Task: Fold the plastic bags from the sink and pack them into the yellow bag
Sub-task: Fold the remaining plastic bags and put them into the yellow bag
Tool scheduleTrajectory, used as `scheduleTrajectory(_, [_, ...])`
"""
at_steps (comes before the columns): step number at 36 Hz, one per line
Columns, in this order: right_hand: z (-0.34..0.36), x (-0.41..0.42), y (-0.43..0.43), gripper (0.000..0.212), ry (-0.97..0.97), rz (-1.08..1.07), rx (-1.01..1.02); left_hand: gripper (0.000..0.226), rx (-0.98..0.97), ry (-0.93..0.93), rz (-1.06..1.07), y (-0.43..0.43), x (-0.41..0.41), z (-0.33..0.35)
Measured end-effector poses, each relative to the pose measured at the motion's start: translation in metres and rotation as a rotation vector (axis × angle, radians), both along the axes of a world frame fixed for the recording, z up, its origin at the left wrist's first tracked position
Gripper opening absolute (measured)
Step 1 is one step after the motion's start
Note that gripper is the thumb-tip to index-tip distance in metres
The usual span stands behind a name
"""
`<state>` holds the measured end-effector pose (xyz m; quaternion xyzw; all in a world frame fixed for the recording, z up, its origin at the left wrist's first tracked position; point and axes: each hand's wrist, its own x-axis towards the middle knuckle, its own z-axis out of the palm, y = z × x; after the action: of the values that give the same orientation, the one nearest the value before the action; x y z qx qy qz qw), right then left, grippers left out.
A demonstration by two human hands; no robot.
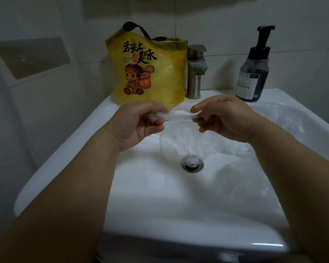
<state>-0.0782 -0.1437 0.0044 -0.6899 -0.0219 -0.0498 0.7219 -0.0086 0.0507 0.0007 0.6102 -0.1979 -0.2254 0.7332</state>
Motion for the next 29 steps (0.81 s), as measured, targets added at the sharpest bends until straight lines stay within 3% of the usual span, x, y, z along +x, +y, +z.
scheduleTrajectory(3, [0.001,-0.002,0.001,0.014,0.015,0.033,-0.051,0.010,0.113,-0.104,0.046,-0.003,0.001,-0.004])
scheduleTrajectory(7, [-0.002,0.001,0.001,0.005,0.013,-0.059,-0.176,0.015,0.112,-0.137,0.031,-0.002,0.003,-0.004])
scheduleTrajectory(11, [-0.004,0.002,0.000,0.023,0.080,-0.016,-0.087,0.020,0.108,-0.165,0.051,-0.002,0.006,-0.006])
scheduleTrajectory(13, [-0.003,0.001,-0.001,0.021,0.113,0.004,-0.101,0.018,0.089,-0.153,0.063,-0.003,0.006,-0.007])
scheduleTrajectory(17, [-0.005,0.001,0.003,0.006,0.107,-0.011,-0.229,0.021,-0.070,-0.077,0.080,-0.004,0.010,-0.005])
scheduleTrajectory(20, [-0.003,0.002,0.010,0.015,0.024,-0.037,-0.309,0.018,-0.248,-0.032,0.110,-0.006,0.010,-0.003])
scheduleTrajectory(22, [-0.004,0.002,0.019,0.018,-0.024,-0.063,-0.322,0.040,-0.297,0.015,0.075,-0.009,0.009,-0.006])
scheduleTrajectory(24, [-0.007,0.003,0.028,0.020,-0.054,-0.081,-0.322,0.087,-0.141,0.027,-0.031,-0.014,0.005,-0.013])
scheduleTrajectory(25, [-0.008,0.003,0.032,0.020,-0.063,-0.081,-0.323,0.093,-0.016,-0.007,-0.095,-0.017,0.001,-0.018])
scheduleTrajectory(27, [-0.011,0.003,0.038,0.022,-0.065,-0.066,-0.329,0.071,0.185,-0.122,-0.163,-0.026,-0.008,-0.025])
scheduleTrajectory(29, [-0.012,0.002,0.038,0.023,-0.053,-0.040,-0.328,0.051,0.219,-0.146,-0.094,-0.033,-0.012,-0.024])
